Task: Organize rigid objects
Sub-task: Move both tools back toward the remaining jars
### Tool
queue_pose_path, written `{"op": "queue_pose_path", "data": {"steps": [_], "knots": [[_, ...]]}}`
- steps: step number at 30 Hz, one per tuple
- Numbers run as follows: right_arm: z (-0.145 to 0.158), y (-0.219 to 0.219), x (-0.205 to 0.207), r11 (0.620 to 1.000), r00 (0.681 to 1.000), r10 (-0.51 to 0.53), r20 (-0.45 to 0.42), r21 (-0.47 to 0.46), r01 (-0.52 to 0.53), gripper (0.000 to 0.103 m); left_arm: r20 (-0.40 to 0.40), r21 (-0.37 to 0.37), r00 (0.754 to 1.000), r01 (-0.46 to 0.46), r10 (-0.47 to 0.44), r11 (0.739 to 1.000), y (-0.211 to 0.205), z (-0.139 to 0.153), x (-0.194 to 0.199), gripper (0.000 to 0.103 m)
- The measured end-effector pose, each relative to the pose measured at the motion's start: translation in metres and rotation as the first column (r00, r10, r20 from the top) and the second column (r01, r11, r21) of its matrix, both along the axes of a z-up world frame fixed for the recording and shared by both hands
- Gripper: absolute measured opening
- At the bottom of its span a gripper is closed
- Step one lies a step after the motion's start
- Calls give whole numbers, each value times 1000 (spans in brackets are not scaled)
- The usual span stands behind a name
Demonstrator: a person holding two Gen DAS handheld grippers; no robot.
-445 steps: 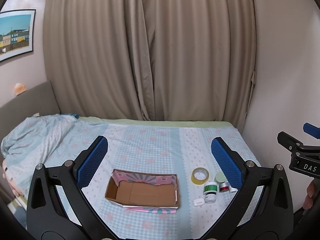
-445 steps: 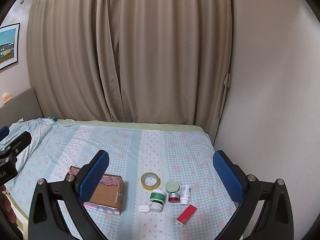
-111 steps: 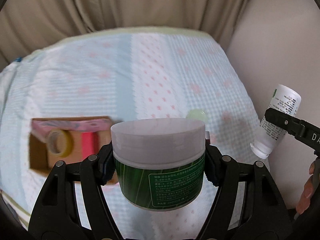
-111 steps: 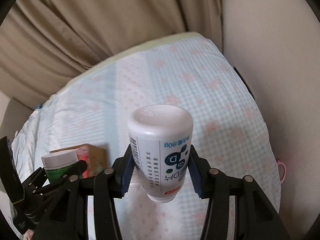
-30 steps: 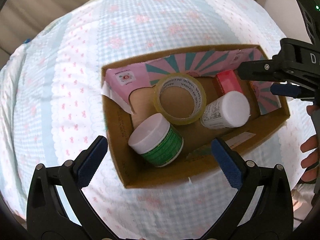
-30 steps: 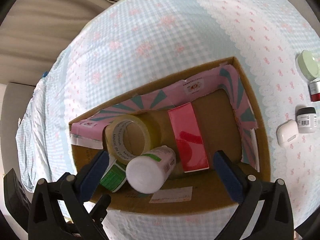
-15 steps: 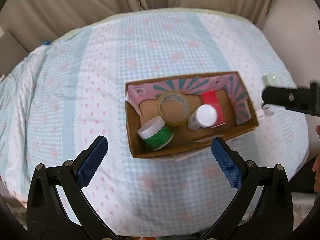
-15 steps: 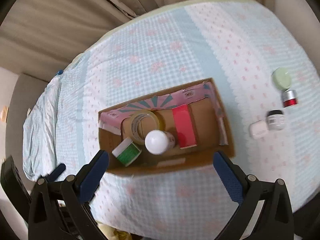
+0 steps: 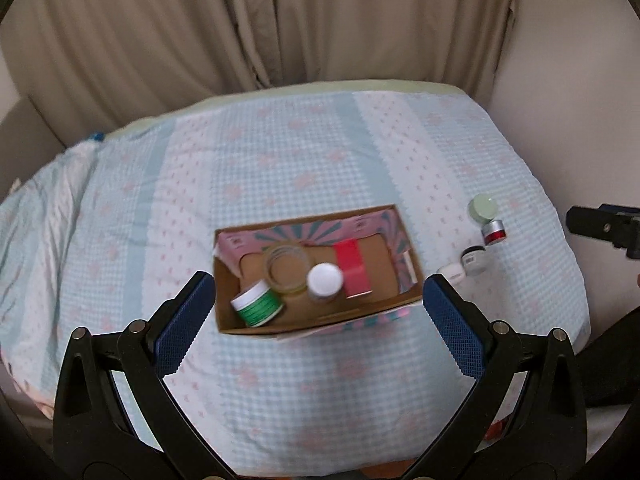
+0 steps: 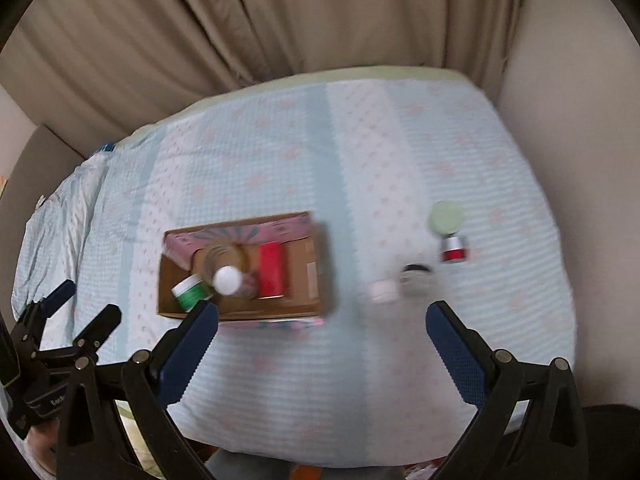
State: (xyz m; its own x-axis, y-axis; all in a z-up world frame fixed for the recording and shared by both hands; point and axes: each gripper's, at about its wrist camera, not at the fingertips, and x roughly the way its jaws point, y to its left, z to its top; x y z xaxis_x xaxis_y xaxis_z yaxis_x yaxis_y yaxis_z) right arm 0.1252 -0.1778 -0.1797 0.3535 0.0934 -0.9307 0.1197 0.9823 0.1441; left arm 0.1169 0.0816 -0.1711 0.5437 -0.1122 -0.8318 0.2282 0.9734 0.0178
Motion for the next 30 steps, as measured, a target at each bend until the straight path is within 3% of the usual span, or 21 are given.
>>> {"op": "queue_pose_path", "data": {"steps": [6,13,22,30], "knots": [[8,-80,-9,999,999,23,30,40,-24,103,15,-53,998,-55,55,997,-77,12,-17,103],[-7,-158,-2,996,998,51,22,66,-53,103,-47,-84,997,-59,55,995,-166,-12,-22,103],[-45,-211,19,995,1000,-6,-30,101,9,103,-135,-100,991,6,-20,995,-247,-56,-4,103],[-98,-233,48,989,997,-51,-58,136,59,103,-168,-96,984,34,-50,995,-286,-124,21,103]]}}
